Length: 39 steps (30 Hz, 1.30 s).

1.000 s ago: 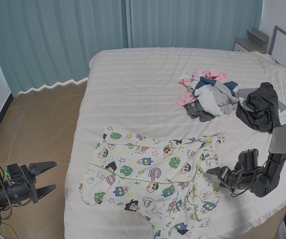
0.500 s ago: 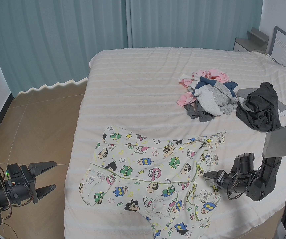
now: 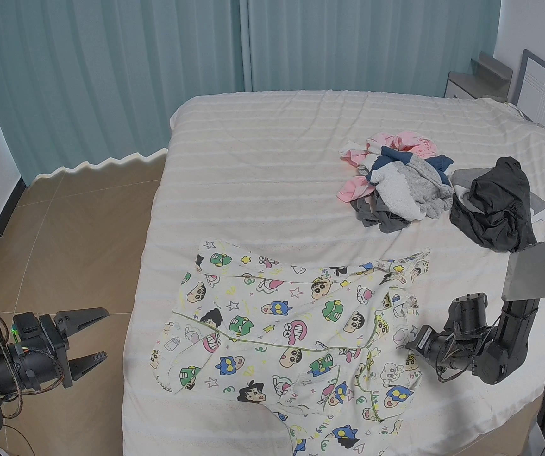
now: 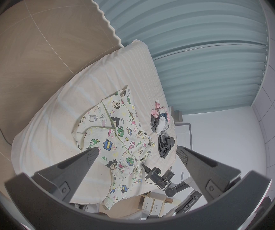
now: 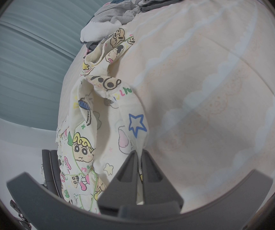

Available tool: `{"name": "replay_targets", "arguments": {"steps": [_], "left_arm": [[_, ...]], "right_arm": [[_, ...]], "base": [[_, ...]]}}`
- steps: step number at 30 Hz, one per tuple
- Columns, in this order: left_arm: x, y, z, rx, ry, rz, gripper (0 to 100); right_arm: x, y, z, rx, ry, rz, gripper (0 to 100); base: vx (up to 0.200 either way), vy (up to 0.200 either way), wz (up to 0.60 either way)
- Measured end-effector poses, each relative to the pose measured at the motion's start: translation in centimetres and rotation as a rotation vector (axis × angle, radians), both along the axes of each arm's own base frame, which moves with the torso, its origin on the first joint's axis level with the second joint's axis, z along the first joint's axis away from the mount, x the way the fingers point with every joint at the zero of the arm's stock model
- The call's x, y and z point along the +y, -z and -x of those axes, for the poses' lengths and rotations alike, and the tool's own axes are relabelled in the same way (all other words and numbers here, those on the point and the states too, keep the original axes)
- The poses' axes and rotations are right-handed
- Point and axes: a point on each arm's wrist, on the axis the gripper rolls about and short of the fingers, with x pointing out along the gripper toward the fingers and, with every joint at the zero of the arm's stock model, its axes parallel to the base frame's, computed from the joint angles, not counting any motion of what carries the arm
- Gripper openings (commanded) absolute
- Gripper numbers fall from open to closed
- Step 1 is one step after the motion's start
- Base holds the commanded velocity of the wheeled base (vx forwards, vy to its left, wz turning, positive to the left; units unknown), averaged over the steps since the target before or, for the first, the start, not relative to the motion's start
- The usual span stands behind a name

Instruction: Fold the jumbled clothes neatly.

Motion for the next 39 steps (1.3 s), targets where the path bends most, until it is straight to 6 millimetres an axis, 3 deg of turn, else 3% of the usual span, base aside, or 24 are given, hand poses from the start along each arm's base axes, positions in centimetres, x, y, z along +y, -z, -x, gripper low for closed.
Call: {"name": "replay_targets", "arguments": {"steps": [8, 31, 39], "left_arm": [[0.0, 0.0, 0.0, -0.001, 0.001, -0.002, 100], [0.0, 0.1, 0.0, 0.001, 0.001, -0.003, 100], [0.0, 0.1, 0.0, 0.001, 0.001, -0.004, 100]], "right_arm": [[-1.5, -1.2, 0.1, -0.031, 0.036, 0.012, 0], [-9.8, -2.5, -0.5, -0.109, 0.183, 0.165, 0], [-12.5, -3.1, -1.5, -0.157, 0.251, 0.197, 0]], "base": [[0.0, 0.0, 0.0], [0.0, 0.0, 0.0], [0.0, 0.0, 0.0]]}}
